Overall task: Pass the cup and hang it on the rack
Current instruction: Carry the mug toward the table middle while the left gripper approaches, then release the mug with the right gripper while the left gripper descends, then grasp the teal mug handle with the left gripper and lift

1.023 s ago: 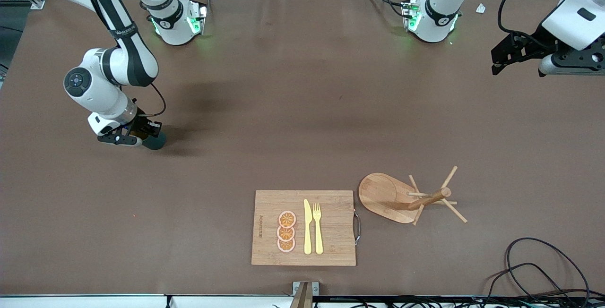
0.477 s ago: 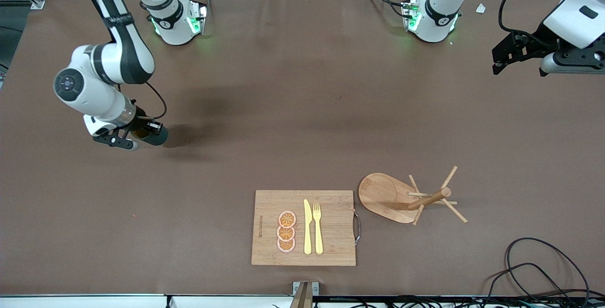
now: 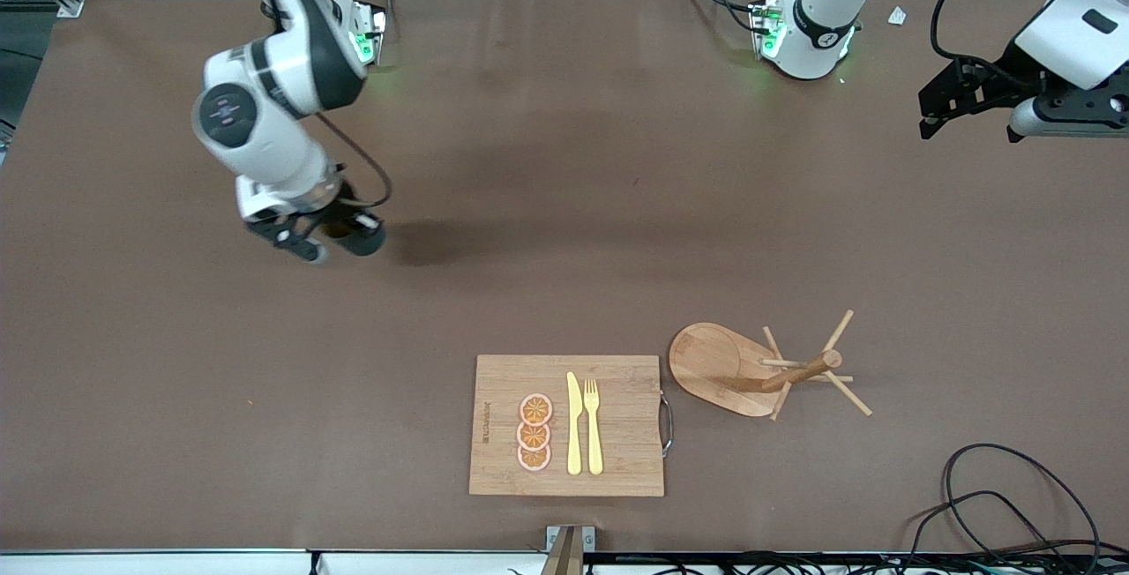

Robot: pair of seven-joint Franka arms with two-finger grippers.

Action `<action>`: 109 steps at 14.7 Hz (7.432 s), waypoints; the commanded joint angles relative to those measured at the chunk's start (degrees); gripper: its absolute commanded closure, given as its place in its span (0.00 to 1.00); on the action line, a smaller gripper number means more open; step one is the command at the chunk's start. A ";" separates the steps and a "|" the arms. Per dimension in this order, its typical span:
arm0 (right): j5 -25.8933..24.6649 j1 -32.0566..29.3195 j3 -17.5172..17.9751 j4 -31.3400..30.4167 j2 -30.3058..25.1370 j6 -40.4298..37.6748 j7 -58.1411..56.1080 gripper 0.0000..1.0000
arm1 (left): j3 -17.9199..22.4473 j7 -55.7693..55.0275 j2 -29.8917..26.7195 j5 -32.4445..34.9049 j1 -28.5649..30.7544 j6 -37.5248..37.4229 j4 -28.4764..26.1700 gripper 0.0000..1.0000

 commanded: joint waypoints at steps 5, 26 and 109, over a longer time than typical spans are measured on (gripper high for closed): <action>0.02 12.90 -0.76 14.40 13.38 -0.26 22.69 1.00 | -0.82 -0.34 -0.18 0.16 0.18 -1.04 0.61 0.00; -3.41 27.85 -0.85 38.59 35.81 -0.17 58.56 1.00 | -0.82 -0.60 2.72 0.16 -0.44 -0.42 0.78 0.00; -5.26 -24.35 -4.01 28.75 -7.96 -31.37 -50.24 0.00 | -18.31 -134.55 54.31 73.37 -55.46 -0.07 -5.46 0.73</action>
